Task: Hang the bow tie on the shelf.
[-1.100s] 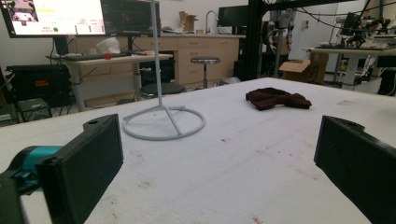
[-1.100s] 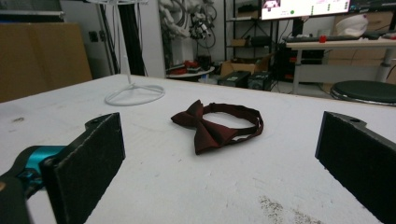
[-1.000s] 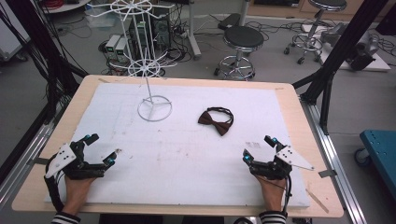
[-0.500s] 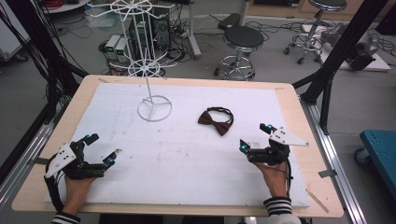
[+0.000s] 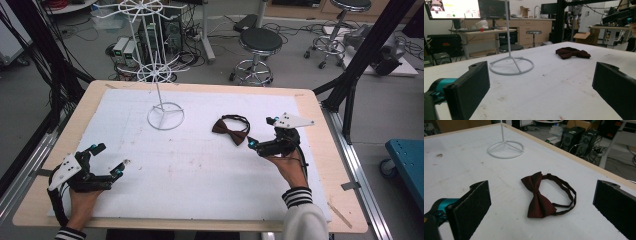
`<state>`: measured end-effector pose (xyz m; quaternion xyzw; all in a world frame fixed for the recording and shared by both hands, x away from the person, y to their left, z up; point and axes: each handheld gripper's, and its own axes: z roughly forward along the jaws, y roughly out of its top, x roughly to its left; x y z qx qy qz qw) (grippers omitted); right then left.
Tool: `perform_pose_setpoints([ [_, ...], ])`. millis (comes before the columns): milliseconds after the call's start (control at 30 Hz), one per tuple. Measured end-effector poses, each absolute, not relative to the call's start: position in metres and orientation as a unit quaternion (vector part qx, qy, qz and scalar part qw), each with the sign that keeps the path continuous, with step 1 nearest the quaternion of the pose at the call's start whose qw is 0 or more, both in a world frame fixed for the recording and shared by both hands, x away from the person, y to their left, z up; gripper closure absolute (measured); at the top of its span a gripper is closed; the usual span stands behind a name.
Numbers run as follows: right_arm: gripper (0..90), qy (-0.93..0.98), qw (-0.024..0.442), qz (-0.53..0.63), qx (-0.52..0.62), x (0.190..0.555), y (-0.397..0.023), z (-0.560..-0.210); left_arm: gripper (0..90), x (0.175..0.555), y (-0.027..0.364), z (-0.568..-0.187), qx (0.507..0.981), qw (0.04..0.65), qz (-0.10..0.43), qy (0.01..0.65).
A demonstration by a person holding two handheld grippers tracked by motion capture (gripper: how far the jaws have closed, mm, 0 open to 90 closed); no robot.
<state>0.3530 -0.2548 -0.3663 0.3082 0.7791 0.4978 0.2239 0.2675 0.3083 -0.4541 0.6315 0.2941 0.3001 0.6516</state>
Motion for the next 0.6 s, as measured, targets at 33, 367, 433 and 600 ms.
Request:
perform_pose_setpoints([
  [33, 0.7, 0.781, 0.219, 0.496, 0.309, 0.356, -0.254, -0.365, 1.7, 0.268, 0.308, -0.454, 0.632, 0.651, 0.3, 0.294],
  [367, 0.7, 0.811, 0.188, 0.462, 0.304, 0.381, -0.247, -0.36, 1.7, 0.268, 0.308, -0.454, 0.632, 0.651, 0.299, 0.294],
  [433, 0.7, 0.815, 0.179, 0.458, 0.305, 0.386, -0.246, -0.36, 1.7, 0.268, 0.308, -0.454, 0.632, 0.652, 0.3, 0.294],
  [600, 0.7, 0.82, 0.166, 0.454, 0.307, 0.399, -0.24, -0.356, 1.7, 0.268, 0.308, -0.454, 0.631, 0.652, 0.3, 0.294],
])
